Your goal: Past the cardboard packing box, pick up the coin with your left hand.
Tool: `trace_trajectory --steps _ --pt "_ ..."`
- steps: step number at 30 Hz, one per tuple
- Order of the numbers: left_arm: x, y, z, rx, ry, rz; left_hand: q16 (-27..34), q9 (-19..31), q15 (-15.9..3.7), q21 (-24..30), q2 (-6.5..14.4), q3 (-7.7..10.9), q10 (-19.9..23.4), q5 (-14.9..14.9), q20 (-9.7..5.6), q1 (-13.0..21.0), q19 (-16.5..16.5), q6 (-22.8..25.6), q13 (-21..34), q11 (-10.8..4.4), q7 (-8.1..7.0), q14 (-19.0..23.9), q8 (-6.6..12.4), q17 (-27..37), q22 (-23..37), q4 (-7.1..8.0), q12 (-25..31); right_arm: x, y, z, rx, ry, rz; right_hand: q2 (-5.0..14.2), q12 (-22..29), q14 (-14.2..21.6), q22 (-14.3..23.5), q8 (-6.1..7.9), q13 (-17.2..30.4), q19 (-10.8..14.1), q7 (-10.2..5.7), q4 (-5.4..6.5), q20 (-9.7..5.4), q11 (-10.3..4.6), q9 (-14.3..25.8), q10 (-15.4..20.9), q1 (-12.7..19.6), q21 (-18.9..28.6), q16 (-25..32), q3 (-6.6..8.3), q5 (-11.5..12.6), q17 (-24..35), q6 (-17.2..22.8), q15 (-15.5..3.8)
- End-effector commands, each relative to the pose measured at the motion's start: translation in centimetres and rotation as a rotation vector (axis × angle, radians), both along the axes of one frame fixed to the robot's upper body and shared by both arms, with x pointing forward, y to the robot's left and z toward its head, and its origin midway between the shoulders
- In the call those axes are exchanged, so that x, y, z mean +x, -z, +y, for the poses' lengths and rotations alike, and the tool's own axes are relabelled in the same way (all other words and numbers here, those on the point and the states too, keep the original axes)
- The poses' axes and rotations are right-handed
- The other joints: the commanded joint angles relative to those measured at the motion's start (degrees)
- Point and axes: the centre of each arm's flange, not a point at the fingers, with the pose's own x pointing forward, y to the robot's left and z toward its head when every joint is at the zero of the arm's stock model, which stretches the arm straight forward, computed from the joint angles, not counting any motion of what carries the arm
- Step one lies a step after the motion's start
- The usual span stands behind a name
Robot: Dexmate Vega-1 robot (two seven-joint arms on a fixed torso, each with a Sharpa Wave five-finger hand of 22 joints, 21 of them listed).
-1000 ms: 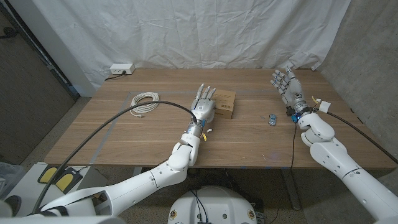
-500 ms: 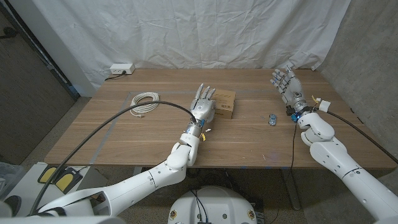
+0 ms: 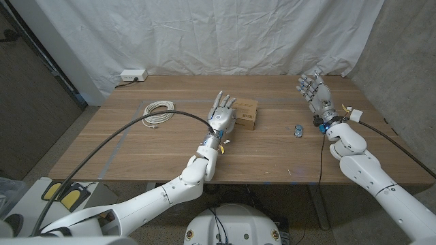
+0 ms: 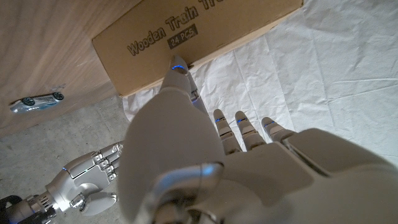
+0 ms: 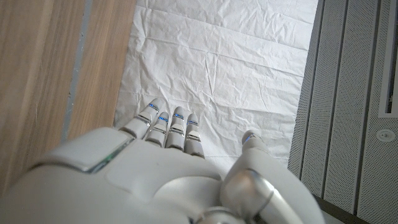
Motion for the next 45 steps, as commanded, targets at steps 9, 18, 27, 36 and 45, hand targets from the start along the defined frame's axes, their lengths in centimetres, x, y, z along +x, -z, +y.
trace_trajectory --steps 9,18,27,36,45 --pt "-1.2 -0.8 0.3 -0.029 0.022 -0.055 0.41 16.35 -3.4 0.55 0.49 0.46 1.82 -0.31 0.34 0.5 1.26 5.89 0.25 -0.17 -0.82 1.69 2.12 0.15 0.2 0.07 0.34 -1.0 0.4 -0.3 0.008 0.015 -0.013 0.32 -0.08 0.17 0.24 -0.28 0.14 -0.09 -0.07 -0.03 -0.66 0.12 0.12 0.34 -0.04 -0.11 0.28 -0.14 0.34 0.11 0.35 0.05" --pt "-0.9 -1.1 0.3 -0.03 0.021 -0.064 0.37 16.53 -3.6 0.54 0.58 0.53 2.4 -0.44 0.44 0.62 1.61 5.73 0.27 -0.52 -0.64 2.25 2.64 0.14 0.2 0.11 0.28 -1.0 0.6 -0.3 0.012 0.018 -0.015 0.26 -0.08 0.12 0.24 -0.28 0.14 -0.1 -0.09 -0.04 -0.66 0.15 0.11 0.36 -0.1 -0.11 0.27 -0.22 0.34 0.12 0.34 0.05" --pt "-1.3 -1.5 0.4 -0.038 0.033 -0.048 0.33 16.11 -3.83 0.46 0.59 0.57 2.95 -0.52 0.54 0.69 1.7 5.85 0.27 -0.64 -0.48 2.7 2.82 0.12 0.2 0.14 0.26 -1.2 0.6 -0.4 0.013 0.02 -0.018 0.19 -0.08 0.15 0.24 -0.28 0.14 -0.12 -0.11 -0.08 -0.66 0.03 0.11 0.36 -0.16 -0.12 0.28 -0.31 0.37 0.12 0.35 -0.06" --pt "-1.7 -1.8 0.8 -0.043 0.027 -0.011 0.28 15.6 -3.86 0.36 0.59 0.6 3.41 -0.59 0.54 0.76 1.72 6.03 0.28 -0.68 -0.29 3.11 2.96 0.1 0.21 0.16 0.19 -1.4 0.7 -0.1 0.009 0.019 -0.012 0.18 -0.07 0.12 0.24 -0.27 0.14 -0.13 -0.09 -0.11 -0.67 0.16 0.11 0.4 -0.19 -0.12 0.27 -0.37 0.39 0.12 0.37 -0.02" --pt "-2.0 -2.6 1.4 -0.038 0.033 0.043 0.25 15.12 -3.99 0.28 0.58 0.67 3.88 -0.63 0.5 0.91 1.76 6.24 0.29 -0.72 -0.17 3.67 3.18 0.07 0.21 0.14 0.11 -1.5 0.8 0.4 0.006 0.016 -0.007 0.19 -0.05 0.13 0.24 -0.28 0.14 -0.17 -0.06 -0.13 -0.67 0.11 0.11 0.44 -0.21 -0.14 0.27 -0.4 0.41 0.12 0.36 -0.07"
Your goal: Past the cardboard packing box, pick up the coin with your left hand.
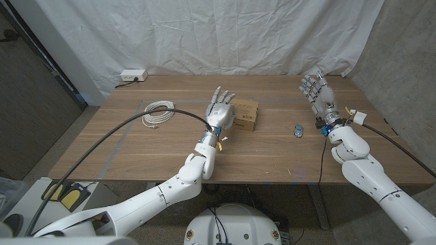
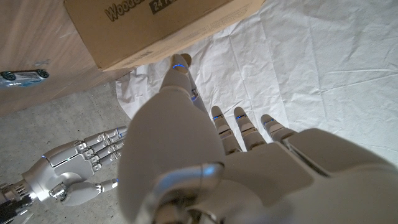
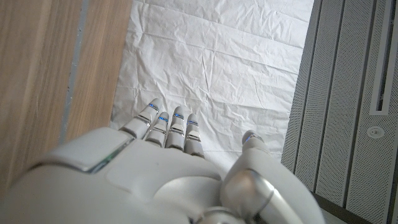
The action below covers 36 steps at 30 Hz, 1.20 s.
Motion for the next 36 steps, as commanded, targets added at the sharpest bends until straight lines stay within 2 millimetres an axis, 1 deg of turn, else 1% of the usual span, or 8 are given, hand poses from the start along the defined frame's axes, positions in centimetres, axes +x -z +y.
trace_trajectory --steps 1,2,10,14,16,19,36 --pt "-0.6 -1.0 0.7 -0.003 0.01 0.061 0.26 15.08 -3.7 -0.02 0.42 0.26 0.67 -0.13 0.09 0.5 0.09 4.22 0.31 -0.04 -0.24 0.74 1.78 0.09 0.19 -0.28 0.11 -0.1 0.2 0.6 -0.007 -0.001 0.012 0.19 -0.04 0.14 0.24 -0.27 0.14 -0.17 -0.06 0.04 -0.67 0.15 0.11 0.46 -0.21 -0.14 0.28 -0.24 0.42 0.12 0.37 -0.09" --pt "-0.6 -1.1 0.8 -0.002 0.008 0.062 0.28 14.93 -3.76 -0.02 0.42 0.27 0.79 -0.13 0.1 0.53 0.13 4.23 0.31 -0.23 -0.25 0.88 1.75 0.08 0.19 -0.28 0.11 -0.2 0.3 0.7 -0.008 -0.001 0.012 0.19 -0.05 0.11 0.24 -0.28 0.14 -0.17 -0.05 0.03 -0.67 0.16 0.11 0.45 -0.21 -0.14 0.26 -0.24 0.42 0.12 0.36 -0.04" --pt "-1.3 -1.8 1.2 0.002 -0.013 0.057 0.3 14.45 -3.78 -0.13 0.39 0.31 1.52 -0.17 0.1 0.6 0.0 4.21 0.32 -0.14 -0.23 1.37 1.76 0.06 0.2 -0.29 0.22 -0.7 0.1 0.9 -0.015 0.005 0.007 0.23 -0.06 0.1 0.24 -0.27 0.14 -0.2 0.01 0.01 -0.66 0.17 0.11 0.44 -0.21 -0.15 0.26 -0.26 0.44 0.12 0.38 0.0" --pt "-1.5 -2.1 1.4 -0.002 -0.022 0.063 0.31 14.16 -3.93 -0.2 0.38 0.34 1.69 -0.19 -0.5 0.66 -0.1 4.36 0.33 -0.11 -0.24 1.71 1.85 0.04 0.2 -0.29 0.15 -1.0 -0.1 0.9 -0.022 0.012 0.007 0.27 -0.06 0.13 0.24 -0.27 0.14 -0.19 0.0 0.0 -0.66 0.18 0.11 0.43 -0.2 -0.14 0.27 -0.26 0.45 0.12 0.36 0.0" --pt "-1.3 -2.1 1.6 -0.027 -0.006 0.077 0.26 14.04 -3.9 -0.22 0.37 0.36 1.82 -0.2 -0.51 0.7 -0.11 4.37 0.33 0.0 -0.25 1.77 1.9 0.03 0.21 -0.3 0.12 -1.1 -0.2 0.9 -0.025 0.014 0.009 0.28 -0.07 0.13 0.24 -0.27 0.14 -0.2 -0.01 -0.01 -0.63 0.19 0.11 0.43 -0.2 -0.14 0.27 -0.26 0.45 0.12 0.37 -0.01" --pt "-1.2 -2.2 1.6 -0.02 -0.009 0.079 0.24 13.99 -3.9 -0.25 0.36 0.37 2.02 -0.21 -0.54 0.71 -0.14 4.35 0.33 -0.03 -0.26 1.89 1.99 0.03 0.21 -0.3 0.12 -1.3 -0.3 0.9 -0.026 0.017 0.01 0.31 -0.07 0.16 0.24 -0.27 0.14 -0.19 0.03 -0.02 -0.66 0.19 0.11 0.42 -0.19 -0.14 0.28 -0.26 0.46 0.12 0.36 0.05" --pt "-2.3 -4.5 1.6 0.029 -0.031 0.082 0.07 13.24 -3.93 -0.35 0.32 0.43 2.5 -0.27 -0.62 0.73 -0.16 4.31 0.36 -0.09 -0.2 2.47 2.28 0.01 0.21 -0.22 -0.16 -1.6 -0.8 0.8 -0.034 0.028 0.011 0.4 -0.07 0.15 0.24 -0.27 0.14 -0.26 0.07 -0.09 -0.65 0.18 0.11 0.43 -0.17 -0.16 0.27 -0.3 0.49 0.11 0.36 0.02"
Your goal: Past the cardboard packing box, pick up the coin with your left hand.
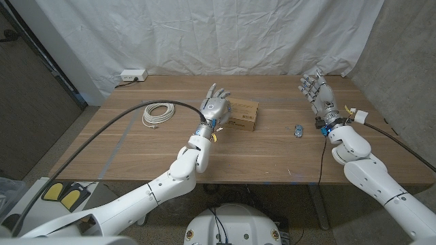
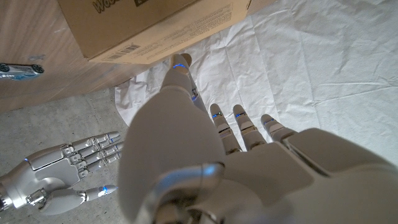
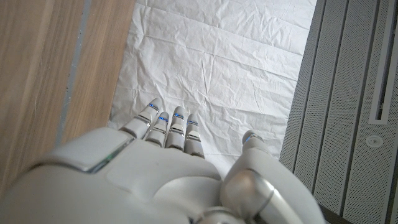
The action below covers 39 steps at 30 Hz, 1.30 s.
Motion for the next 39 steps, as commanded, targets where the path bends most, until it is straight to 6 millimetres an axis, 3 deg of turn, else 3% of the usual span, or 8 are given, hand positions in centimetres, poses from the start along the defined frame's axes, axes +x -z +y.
trace_trajectory --steps 1,27,39 --pt "-0.9 -1.8 0.0 0.056 -0.02 -0.002 0.05 13.18 -4.23 0.0 0.11 0.28 0.49 -0.06 -0.14 0.49 -0.24 4.31 0.08 -0.17 -0.17 0.76 2.33 0.15 0.08 -0.04 -0.14 -0.2 -0.3 0.0 -0.006 0.008 0.001 0.4 -0.07 0.15 0.24 -0.28 0.14 -0.26 0.07 0.06 -0.65 0.16 0.11 0.42 -0.17 -0.16 0.27 -0.15 0.49 0.11 0.35 0.04" --pt "-3.0 -5.4 -0.2 0.055 0.005 -0.046 -0.38 12.23 -4.33 -0.11 0.05 0.46 0.76 -0.08 -0.22 0.72 -0.26 4.06 0.11 -0.37 0.24 1.1 2.84 0.13 0.07 -0.06 -0.7 -0.4 -0.5 0.0 0.005 -0.002 -0.011 0.52 -0.1 0.21 0.24 -0.25 0.14 -0.15 0.08 -0.06 -0.64 0.23 0.11 0.37 -0.12 -0.1 0.29 -0.21 0.5 0.1 0.42 0.05" --pt "-4.7 -8.1 -0.6 0.073 -0.019 -0.126 -0.57 11.55 -4.42 -0.15 -0.01 0.52 1.05 -0.09 -0.29 0.8 -0.25 4.21 0.13 -0.44 0.15 1.17 2.99 0.12 0.06 -0.08 -0.84 -0.5 -0.6 -0.4 0.008 0.008 -0.004 0.61 -0.12 0.71 0.23 -0.24 0.14 0.0 0.11 -0.12 -0.66 0.21 0.11 0.34 -0.08 -0.05 0.46 -0.22 0.49 0.11 0.46 -0.18"
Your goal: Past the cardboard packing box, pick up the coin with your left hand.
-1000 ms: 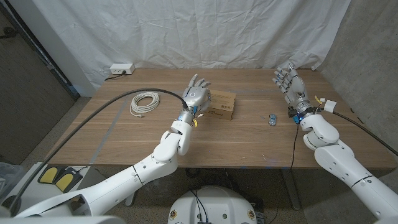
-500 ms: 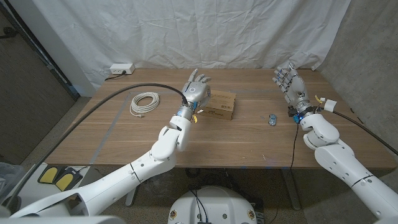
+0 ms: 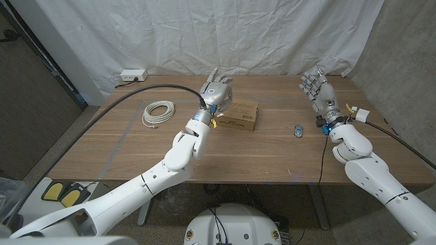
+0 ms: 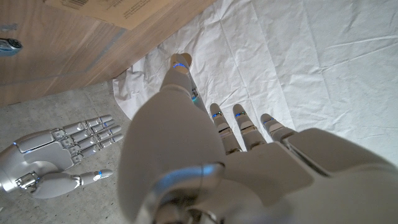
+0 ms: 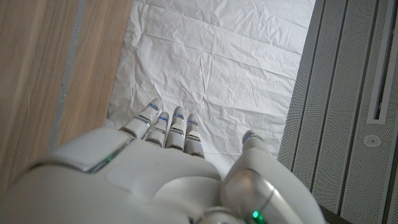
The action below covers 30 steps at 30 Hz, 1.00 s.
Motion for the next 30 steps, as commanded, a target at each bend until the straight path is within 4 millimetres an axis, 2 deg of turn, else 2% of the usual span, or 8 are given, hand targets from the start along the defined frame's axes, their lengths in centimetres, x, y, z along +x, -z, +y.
trace_trajectory --steps 1,17,30 --pt "-1.7 -2.4 -0.3 0.007 -0.003 -0.066 -0.32 11.55 -4.38 -0.14 0.4 0.55 0.41 -0.07 -0.3 0.44 -0.22 4.22 0.13 -0.2 0.22 0.56 3.03 0.11 0.08 -0.05 -0.4 -0.1 -0.1 -0.3 0.004 0.004 0.001 0.61 -0.11 0.52 0.23 -0.25 0.14 0.02 0.1 -0.13 -0.68 0.25 0.11 0.36 -0.08 -0.04 0.24 -0.22 0.49 0.11 0.44 0.03" --pt "-3.3 -5.0 -0.6 -0.008 -0.003 -0.104 -0.53 11.62 -4.64 -0.25 0.29 0.55 0.69 -0.05 -0.52 0.32 -0.41 4.16 0.15 -0.31 -0.23 0.59 3.7 0.11 0.08 0.04 -0.6 0.0 0.0 -0.5 0.01 -0.018 0.004 0.66 -0.01 1.08 0.23 -0.19 0.14 0.19 0.13 -0.17 -0.77 0.24 0.11 0.62 -0.1 0.01 0.41 -0.28 0.48 0.13 0.62 -0.02" --pt "-4.3 -5.8 -0.5 -0.015 0.0 -0.116 -0.64 11.31 -4.74 -0.25 0.26 0.58 0.75 -0.01 -0.49 0.22 -0.37 3.95 0.17 -0.39 -0.2 0.71 3.96 0.12 0.07 0.13 -0.79 -0.4 -0.1 -0.3 -0.001 -0.006 0.005 0.74 0.01 1.12 0.23 -0.18 0.14 0.23 0.11 -0.18 -0.78 0.23 0.11 0.7 -0.13 0.01 0.37 -0.31 0.47 0.15 0.68 0.0"
